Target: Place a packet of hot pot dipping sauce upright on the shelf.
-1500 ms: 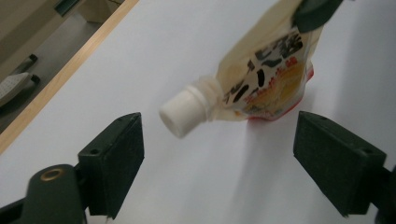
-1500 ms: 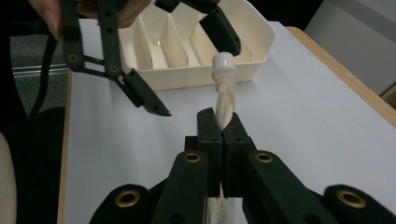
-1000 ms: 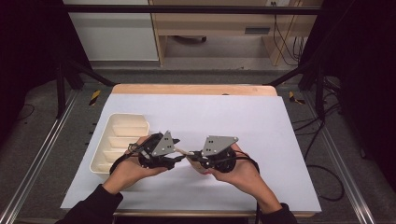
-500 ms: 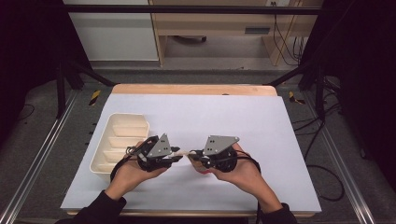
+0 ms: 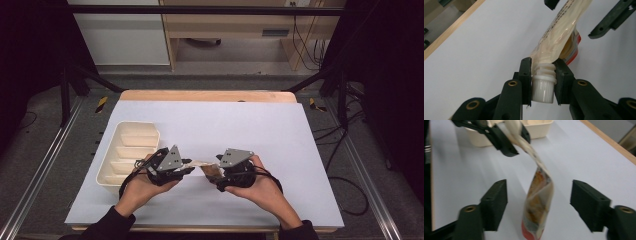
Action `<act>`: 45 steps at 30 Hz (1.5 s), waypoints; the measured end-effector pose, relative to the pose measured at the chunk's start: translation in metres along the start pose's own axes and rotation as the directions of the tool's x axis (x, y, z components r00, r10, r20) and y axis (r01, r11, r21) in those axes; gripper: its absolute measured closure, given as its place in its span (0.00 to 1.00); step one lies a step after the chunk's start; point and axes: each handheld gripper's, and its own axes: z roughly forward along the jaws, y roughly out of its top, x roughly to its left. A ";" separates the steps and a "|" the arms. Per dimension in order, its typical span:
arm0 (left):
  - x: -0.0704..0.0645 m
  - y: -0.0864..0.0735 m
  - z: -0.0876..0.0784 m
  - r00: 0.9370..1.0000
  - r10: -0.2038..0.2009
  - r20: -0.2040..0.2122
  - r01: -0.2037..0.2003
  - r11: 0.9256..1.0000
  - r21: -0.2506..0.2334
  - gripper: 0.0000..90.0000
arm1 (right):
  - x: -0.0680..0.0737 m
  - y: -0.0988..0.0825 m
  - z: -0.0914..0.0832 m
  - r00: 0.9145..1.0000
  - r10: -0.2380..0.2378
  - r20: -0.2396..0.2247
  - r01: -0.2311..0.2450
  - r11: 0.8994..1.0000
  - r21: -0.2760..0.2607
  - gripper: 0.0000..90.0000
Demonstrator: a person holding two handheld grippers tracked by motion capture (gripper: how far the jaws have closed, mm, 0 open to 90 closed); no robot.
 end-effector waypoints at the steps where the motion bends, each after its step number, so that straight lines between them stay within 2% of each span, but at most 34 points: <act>1: -0.001 0.000 -0.001 1.000 0.000 -0.002 0.000 1.000 0.000 0.79 | -0.001 -0.002 0.001 1.000 0.003 0.015 -0.003 1.000 -0.002 0.28; 7: -0.002 -0.002 -0.001 1.000 -0.017 0.000 0.017 1.000 -0.006 0.79 | -0.004 -0.017 0.006 0.995 0.036 0.089 -0.041 0.998 0.057 0.18; 13: -0.003 -0.002 -0.004 1.000 -0.027 0.001 0.027 1.000 -0.009 0.79 | -0.002 -0.029 0.007 0.995 0.055 0.082 -0.062 0.994 0.089 0.13; 15: -0.003 -0.003 -0.004 0.999 -0.033 0.002 0.033 0.999 -0.009 0.79 | -0.003 -0.034 0.007 0.995 0.052 0.081 -0.061 0.992 0.110 0.12; 18: -0.004 -0.004 -0.003 0.999 -0.035 0.008 0.035 0.999 -0.008 0.79 | -0.007 -0.040 0.003 0.995 0.066 0.081 -0.074 0.991 0.112 0.12; 20: -0.004 -0.005 -0.002 0.999 -0.034 0.013 0.034 0.999 -0.005 0.79 | -0.007 -0.043 0.000 0.992 0.083 0.095 -0.094 0.988 0.119 0.12; 26: -0.003 -0.005 -0.005 0.999 -0.044 0.007 0.044 0.999 -0.012 0.79 | -0.008 -0.052 -0.005 0.990 0.088 0.113 -0.103 0.985 0.141 0.11; 32: -0.002 -0.005 -0.007 0.998 -0.059 0.018 0.059 0.998 -0.017 0.79 | -0.015 -0.058 -0.006 0.980 0.128 0.151 -0.152 0.976 0.158 0.11; 39: 0.001 -0.004 -0.011 0.997 -0.072 0.023 0.073 0.997 -0.023 0.79 | -0.022 -0.063 -0.012 0.973 0.175 0.152 -0.196 0.971 0.135 0.11; 45: 0.000 -0.002 -0.014 0.998 -0.061 0.029 0.062 0.998 -0.027 0.80 | -0.028 -0.067 -0.017 0.962 0.203 0.183 -0.229 0.963 0.140 0.11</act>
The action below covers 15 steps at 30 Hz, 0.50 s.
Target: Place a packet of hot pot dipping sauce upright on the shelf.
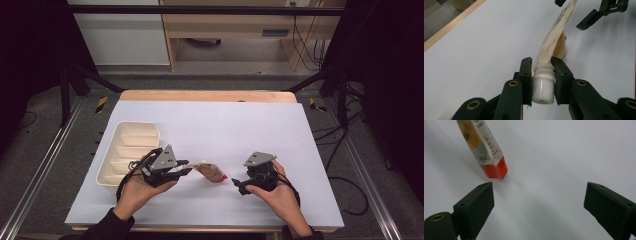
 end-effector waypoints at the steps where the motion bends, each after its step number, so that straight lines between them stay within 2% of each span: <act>1: -0.001 0.001 0.000 1.000 0.003 0.003 -0.003 1.000 0.001 0.80 | -0.001 0.000 0.000 1.000 0.006 0.007 -0.006 1.000 0.002 0.11; 8: -0.004 0.007 -0.003 0.999 0.032 0.016 -0.032 0.999 0.012 0.80 | -0.009 -0.004 0.001 0.997 0.055 0.045 -0.056 0.998 0.018 0.11; 15: -0.006 0.018 -0.001 0.997 0.062 0.043 -0.064 0.997 0.032 0.80 | -0.013 -0.005 0.000 0.994 0.082 0.069 -0.083 0.997 0.011 0.11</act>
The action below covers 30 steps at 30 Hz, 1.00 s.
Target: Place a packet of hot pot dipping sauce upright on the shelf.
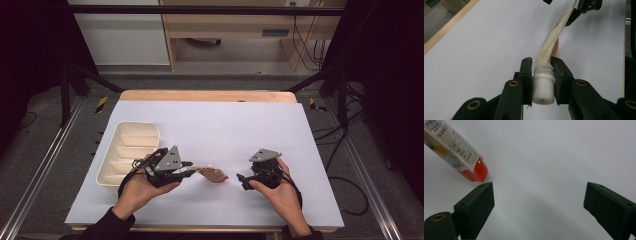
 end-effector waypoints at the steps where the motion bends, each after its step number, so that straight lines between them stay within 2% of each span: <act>1: 0.000 0.002 0.000 1.000 0.003 0.002 -0.003 1.000 0.004 0.80 | 0.000 0.000 0.000 1.000 0.008 0.001 -0.008 1.000 -0.007 0.11; 6: 0.007 0.015 0.004 0.999 0.031 0.031 -0.032 0.998 0.045 0.80 | 0.001 0.000 0.001 1.000 0.010 0.003 -0.010 1.000 0.000 0.11; 12: 0.018 0.036 0.009 0.994 0.072 0.081 -0.084 0.986 0.145 0.80 | 0.001 0.001 0.000 1.000 0.008 -0.007 -0.008 1.000 -0.006 0.11; 14: 0.019 0.041 0.008 0.994 0.066 0.085 -0.079 0.985 0.152 0.80 | 0.001 0.000 0.000 1.000 0.012 -0.009 -0.012 1.000 -0.009 0.11; 15: 0.018 0.044 0.007 0.993 0.077 0.087 -0.090 0.983 0.160 0.80 | 0.001 0.000 0.000 1.000 0.016 -0.011 -0.016 1.000 -0.009 0.11; 18: 0.015 0.051 0.005 0.991 0.106 0.086 -0.121 0.974 0.192 0.80 | 0.001 0.000 0.000 1.000 0.017 -0.012 -0.017 1.000 -0.012 0.11; 21: 0.013 0.059 0.003 0.987 0.137 0.085 -0.154 0.959 0.238 0.81 | 0.000 0.000 0.000 1.000 0.018 -0.014 -0.018 1.000 -0.010 0.11; 23: 0.011 0.067 0.002 0.983 0.158 0.093 -0.177 0.951 0.254 0.81 | 0.000 -0.001 0.000 1.000 0.026 -0.016 -0.027 1.000 -0.007 0.11; 25: 0.010 0.073 0.000 0.977 0.187 0.100 -0.208 0.938 0.276 0.81 | 0.000 -0.001 0.002 0.999 0.028 -0.016 -0.028 1.000 -0.007 0.11; 27: 0.010 0.077 -0.004 0.973 0.205 0.105 -0.227 0.930 0.287 0.81 | 0.001 0.000 0.002 1.000 0.027 -0.016 -0.027 1.000 -0.006 0.11; 28: 0.011 0.078 -0.006 0.972 0.210 0.105 -0.232 0.927 0.294 0.81 | 0.001 0.000 0.002 0.999 0.027 -0.017 -0.027 1.000 -0.008 0.11; 30: 0.013 0.079 -0.013 0.973 0.209 0.103 -0.230 0.927 0.296 0.81 | 0.001 0.000 0.002 1.000 0.027 -0.015 -0.027 1.000 -0.006 0.11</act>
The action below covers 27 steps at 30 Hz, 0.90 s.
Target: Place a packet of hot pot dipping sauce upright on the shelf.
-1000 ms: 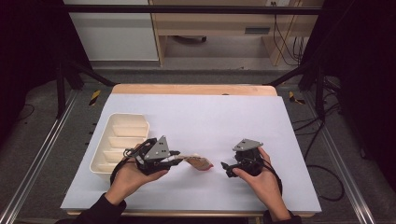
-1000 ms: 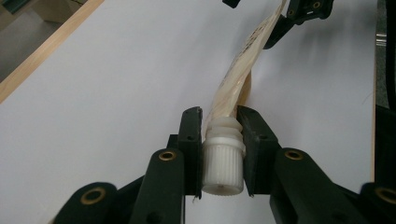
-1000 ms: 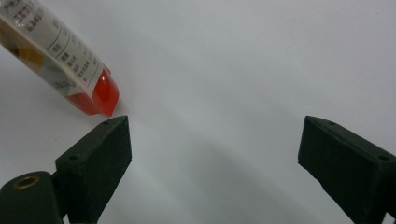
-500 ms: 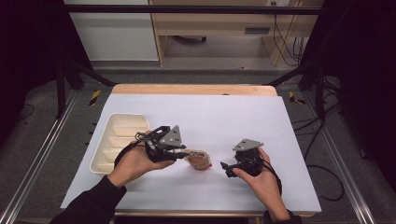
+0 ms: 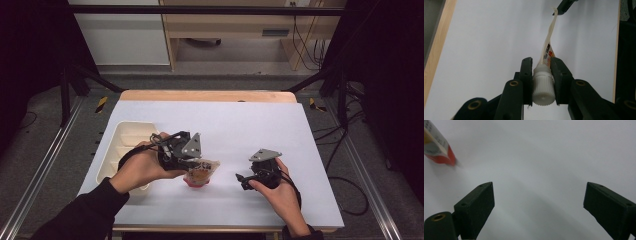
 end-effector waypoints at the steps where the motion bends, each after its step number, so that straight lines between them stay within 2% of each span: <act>1: 0.001 -0.001 -0.003 1.000 0.006 -0.007 -0.006 1.000 0.005 0.81 | 0.000 0.000 0.000 1.000 -0.001 0.001 0.001 1.000 0.002 0.11; 4: 0.003 -0.006 -0.012 1.000 -0.013 -0.018 0.013 1.000 -0.003 0.81 | 0.001 0.000 0.001 1.000 0.006 -0.003 -0.006 1.000 0.007 0.11; 10: 0.010 -0.011 -0.032 0.998 -0.016 -0.062 0.015 1.000 -0.009 0.81 | 0.001 0.000 0.002 1.000 -0.010 -0.008 0.010 1.000 0.009 0.11; 15: 0.017 -0.014 -0.048 0.996 -0.020 -0.089 0.020 1.000 -0.003 0.81 | 0.002 0.000 0.001 1.000 -0.006 -0.011 0.006 1.000 0.010 0.11; 17: 0.018 -0.016 -0.054 0.994 -0.021 -0.106 0.021 1.000 0.003 0.81 | 0.000 -0.001 0.001 1.000 0.011 -0.009 -0.011 1.000 0.006 0.12; 20: 0.019 -0.019 -0.058 0.992 -0.024 -0.120 0.024 1.000 0.006 0.81 | -0.004 -0.002 0.000 1.000 0.019 0.002 -0.019 1.000 0.007 0.12; 27: 0.022 -0.029 -0.066 0.992 -0.030 -0.126 0.034 0.999 0.026 0.81 | -0.004 -0.001 -0.001 1.000 0.027 0.012 -0.027 1.000 0.004 0.10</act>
